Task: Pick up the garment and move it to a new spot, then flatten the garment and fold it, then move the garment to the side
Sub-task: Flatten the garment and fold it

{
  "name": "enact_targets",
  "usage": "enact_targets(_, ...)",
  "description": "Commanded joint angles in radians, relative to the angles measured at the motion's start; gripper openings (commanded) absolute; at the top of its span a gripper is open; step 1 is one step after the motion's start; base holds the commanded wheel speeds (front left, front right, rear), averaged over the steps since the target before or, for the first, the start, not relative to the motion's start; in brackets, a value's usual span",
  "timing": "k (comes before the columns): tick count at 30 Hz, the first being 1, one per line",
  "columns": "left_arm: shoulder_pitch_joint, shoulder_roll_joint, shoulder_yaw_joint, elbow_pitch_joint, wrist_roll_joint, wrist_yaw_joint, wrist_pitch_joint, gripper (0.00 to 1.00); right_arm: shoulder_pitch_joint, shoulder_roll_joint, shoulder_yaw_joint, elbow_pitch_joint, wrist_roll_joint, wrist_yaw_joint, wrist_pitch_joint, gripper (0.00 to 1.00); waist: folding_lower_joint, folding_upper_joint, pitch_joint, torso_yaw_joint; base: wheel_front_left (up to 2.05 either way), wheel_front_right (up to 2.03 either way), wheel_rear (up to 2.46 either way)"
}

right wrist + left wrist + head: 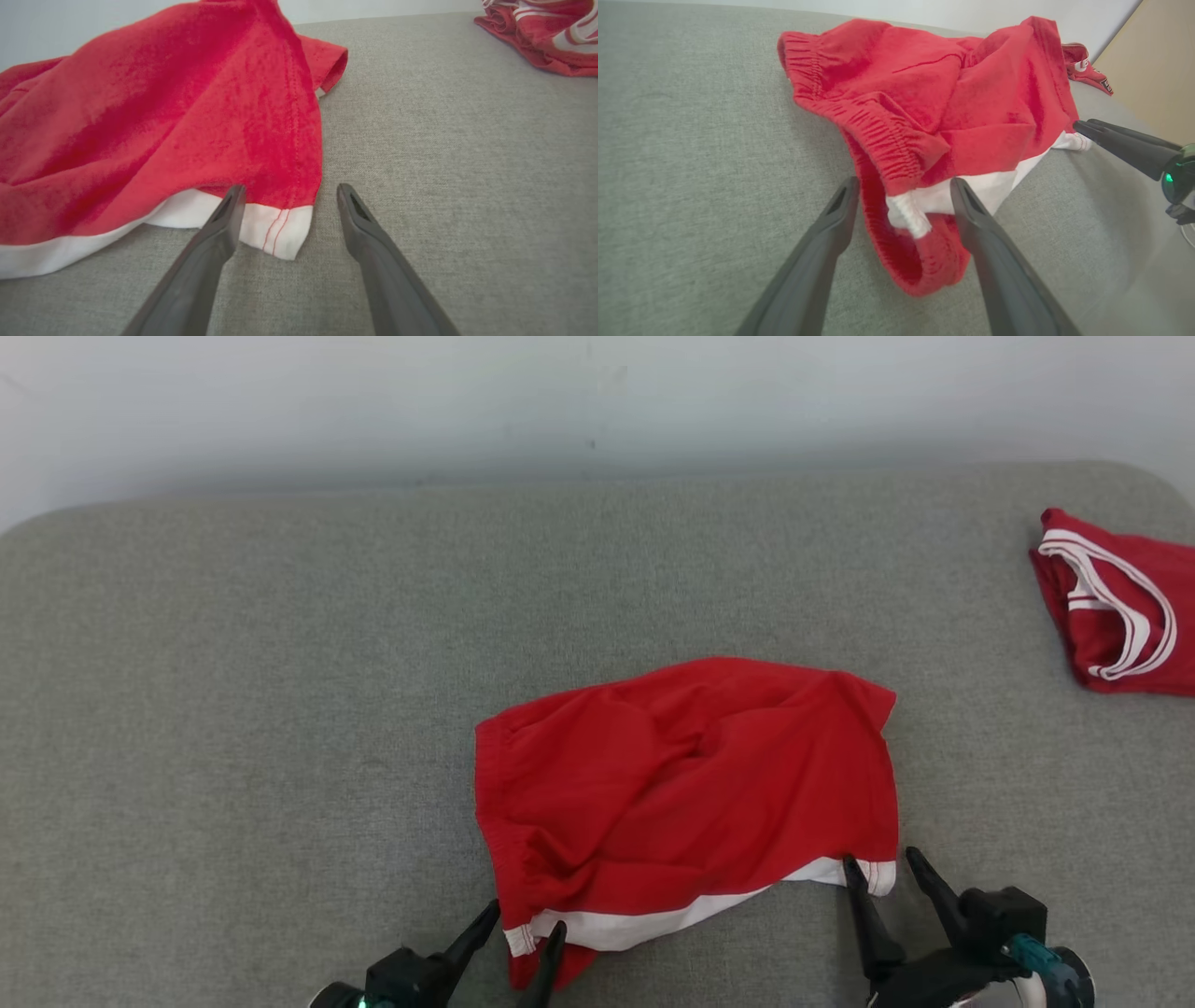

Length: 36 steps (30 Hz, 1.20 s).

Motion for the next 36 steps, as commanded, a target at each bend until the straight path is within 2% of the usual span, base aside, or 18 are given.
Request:
enact_targets(1,-0.030,0.006,-0.013,0.012,-0.015,0.001,0.000,1.00,-0.024,0.006,0.006,0.023,0.003,-0.003,-0.003,1.00,-0.0002,0.0000,0.041,-0.006,0.00,0.00,0.00)
enact_targets(5,-0.039,0.006,-0.030,0.011,-0.024,0.001,0.000,1.00,-0.037,0.021,0.013,0.044,0.008,-0.003,-0.003,1.00,-0.0002,0.0000,0.052,-0.005,0.00,0.00,0.00)
enact_targets(6,-0.040,0.006,-0.032,0.004,-0.030,0.001,0.000,0.89,-0.039,0.025,0.016,0.050,0.014,-0.003,-0.001,1.00,-0.0002,0.0000,0.054,-0.005,0.00,0.00,0.00)
enact_targets(7,-0.037,0.007,-0.034,-0.006,-0.033,0.001,0.000,0.46,-0.039,0.028,0.019,0.056,0.016,-0.003,-0.001,0.56,-0.0002,0.0000,0.055,-0.005,0.00,0.00,0.00)
enact_targets(8,-0.031,0.007,-0.035,-0.018,-0.038,0.001,0.000,0.00,-0.039,0.031,0.027,0.057,0.023,-0.003,-0.001,0.26,-0.0002,0.0000,0.055,-0.005,0.00,0.00,0.00)
enact_targets(9,-0.020,0.008,-0.029,-0.032,-0.040,0.001,0.000,0.00,-0.037,0.035,0.033,0.054,0.025,-0.003,-0.001,0.00,-0.0002,0.0000,0.055,-0.006,0.00,0.00,0.00)
enact_targets(17,0.045,0.006,0.013,-0.169,-0.026,0.001,0.000,0.00,0.021,0.031,0.023,-0.114,0.038,-0.003,-0.002,0.00,-0.0002,0.0000,0.039,-0.004,0.00,0.00,0.00)
enact_targets(23,-0.076,0.035,0.045,-0.219,-0.047,0.001,0.000,0.00,-0.054,-0.008,0.053,-0.223,0.052,-0.003,-0.002,0.00,-0.0002,0.0000,0.039,-0.031,0.00,0.00,0.00)
enact_targets(26,-0.200,0.067,0.048,-0.222,-0.082,0.001,0.000,0.00,-0.144,-0.032,0.078,-0.241,0.092,-0.003,-0.002,0.00,-0.0002,0.0000,0.060,-0.048,0.00,0.00,0.00)
enact_targets(28,-0.304,0.109,0.032,-0.204,-0.098,0.001,0.000,0.00,-0.235,-0.056,0.099,-0.239,0.114,-0.003,0.004,0.00,-0.0002,0.0000,0.090,-0.060,0.00,0.00,0.00)
enact_targets(32,-0.571,0.184,0.001,-0.153,-0.178,0.001,0.008,0.00,-0.454,-0.087,0.127,-0.218,0.178,-0.003,0.054,0.00,-0.0002,0.0000,0.188,-0.081,0.00,0.00,0.00)
enact_targets(36,-0.866,0.234,-0.028,-0.091,-0.289,0.001,0.058,0.00,-0.713,-0.099,0.110,-0.177,0.246,-0.003,0.118,0.00,-0.0002,0.0000,0.312,-0.087,0.00,0.00,0.00)
